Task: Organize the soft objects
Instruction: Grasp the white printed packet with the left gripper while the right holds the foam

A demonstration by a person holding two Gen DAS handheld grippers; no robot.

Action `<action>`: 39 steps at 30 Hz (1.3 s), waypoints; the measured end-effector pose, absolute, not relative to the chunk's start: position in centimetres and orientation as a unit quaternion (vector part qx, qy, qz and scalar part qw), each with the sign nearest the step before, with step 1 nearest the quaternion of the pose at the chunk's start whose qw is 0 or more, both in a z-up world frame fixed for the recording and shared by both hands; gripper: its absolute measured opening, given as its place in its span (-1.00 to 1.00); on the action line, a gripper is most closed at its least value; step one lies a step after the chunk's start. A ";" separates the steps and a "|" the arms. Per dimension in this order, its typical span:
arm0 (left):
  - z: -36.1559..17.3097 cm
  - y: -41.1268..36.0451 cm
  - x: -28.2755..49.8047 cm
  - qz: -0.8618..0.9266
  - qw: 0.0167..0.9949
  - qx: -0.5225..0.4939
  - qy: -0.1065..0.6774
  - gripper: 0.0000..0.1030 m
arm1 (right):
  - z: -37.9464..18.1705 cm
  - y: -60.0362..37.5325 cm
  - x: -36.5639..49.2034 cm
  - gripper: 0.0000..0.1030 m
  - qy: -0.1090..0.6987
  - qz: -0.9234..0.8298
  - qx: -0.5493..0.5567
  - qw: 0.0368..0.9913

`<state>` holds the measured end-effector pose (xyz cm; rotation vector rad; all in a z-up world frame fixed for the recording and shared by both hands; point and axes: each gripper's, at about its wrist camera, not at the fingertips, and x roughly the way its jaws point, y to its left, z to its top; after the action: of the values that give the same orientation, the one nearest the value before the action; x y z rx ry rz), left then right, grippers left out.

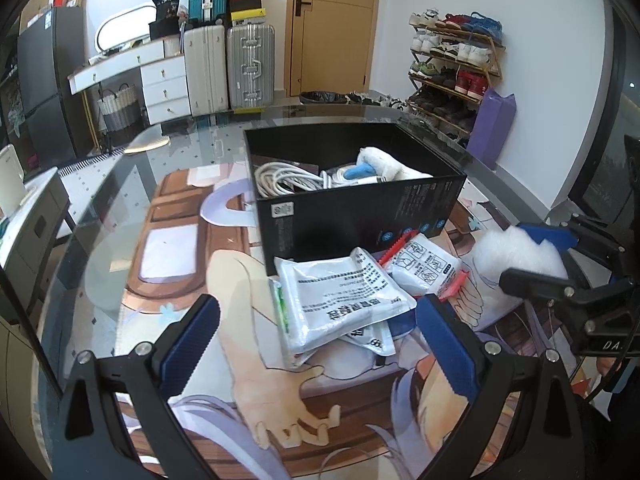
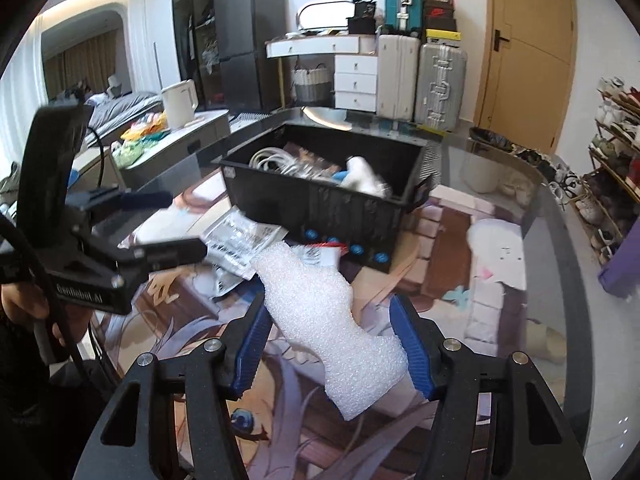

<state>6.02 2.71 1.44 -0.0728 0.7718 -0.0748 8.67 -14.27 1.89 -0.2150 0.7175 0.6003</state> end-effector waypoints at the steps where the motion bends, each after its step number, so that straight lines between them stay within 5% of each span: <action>1: 1.4 2.7 6.2 -0.040 0.923 -0.042 0.380 0.93 | 2.0 -14.4 8.8 0.20 0.344 0.287 -0.101 0.888; 35: -1.7 0.7 10.3 0.001 0.894 -0.014 0.447 0.92 | 1.5 -15.0 9.5 0.20 0.351 0.283 -0.091 0.888; 39: -1.5 0.2 10.0 -0.007 0.898 -0.002 0.439 0.68 | 1.4 -14.9 9.4 0.20 0.352 0.286 -0.092 0.887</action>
<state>9.97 0.18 -1.49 -0.0033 0.9092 -0.0151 9.39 -14.92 1.40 -0.1919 0.7317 0.5944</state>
